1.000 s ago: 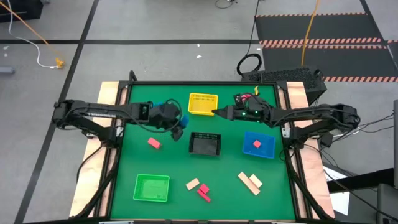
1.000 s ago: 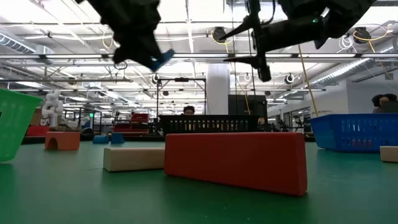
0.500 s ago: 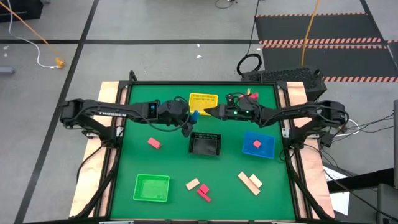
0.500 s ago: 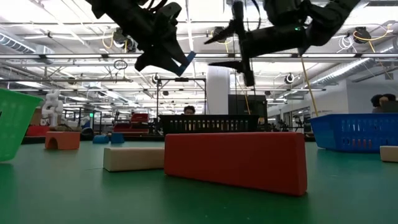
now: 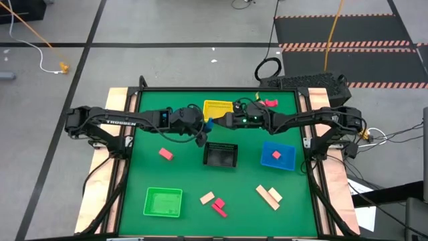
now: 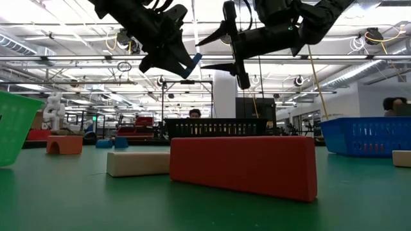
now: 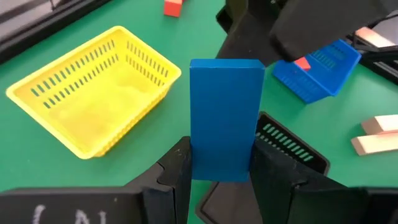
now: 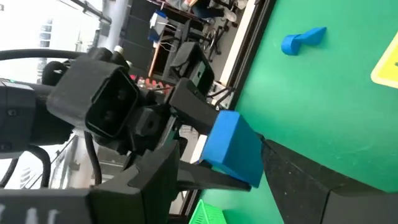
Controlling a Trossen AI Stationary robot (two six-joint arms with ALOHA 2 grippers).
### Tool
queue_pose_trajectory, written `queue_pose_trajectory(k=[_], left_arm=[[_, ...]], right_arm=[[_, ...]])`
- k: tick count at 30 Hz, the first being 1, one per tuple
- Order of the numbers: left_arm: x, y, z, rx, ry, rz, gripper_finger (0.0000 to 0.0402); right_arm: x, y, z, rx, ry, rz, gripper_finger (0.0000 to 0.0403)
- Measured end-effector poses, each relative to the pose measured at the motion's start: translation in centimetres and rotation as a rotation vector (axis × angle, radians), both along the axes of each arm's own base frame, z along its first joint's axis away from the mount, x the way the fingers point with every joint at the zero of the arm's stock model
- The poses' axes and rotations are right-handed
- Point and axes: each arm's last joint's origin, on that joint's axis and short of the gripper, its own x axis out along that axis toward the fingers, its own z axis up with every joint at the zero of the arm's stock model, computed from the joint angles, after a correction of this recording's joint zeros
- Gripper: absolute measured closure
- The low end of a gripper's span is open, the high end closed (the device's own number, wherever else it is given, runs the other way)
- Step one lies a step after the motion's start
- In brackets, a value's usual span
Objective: Sort & place blocks by color
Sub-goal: Put the bottom left blue block into the yellow bin
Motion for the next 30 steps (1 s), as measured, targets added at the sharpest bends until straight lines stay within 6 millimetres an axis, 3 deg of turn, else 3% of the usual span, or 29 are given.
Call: queue_pose_trajectory(k=[15,24,30], left_arm=[[0.0,0.2,0.1,0.032,-0.004,-0.01,0.0274],[0.1,0.2,0.2,0.031,-0.013,-0.012,0.0274],[-0.3,0.2,-0.3,0.02,0.044,0.012,0.0274]], right_arm=[[0.2,0.3,-0.2,-0.042,0.049,-0.082,0.0197],[3.4,-0.2,-0.1,-0.097,0.105,-0.023,0.0197],[3.6,-0.2,-0.3,-0.084,0.128,-0.011,0.0212]])
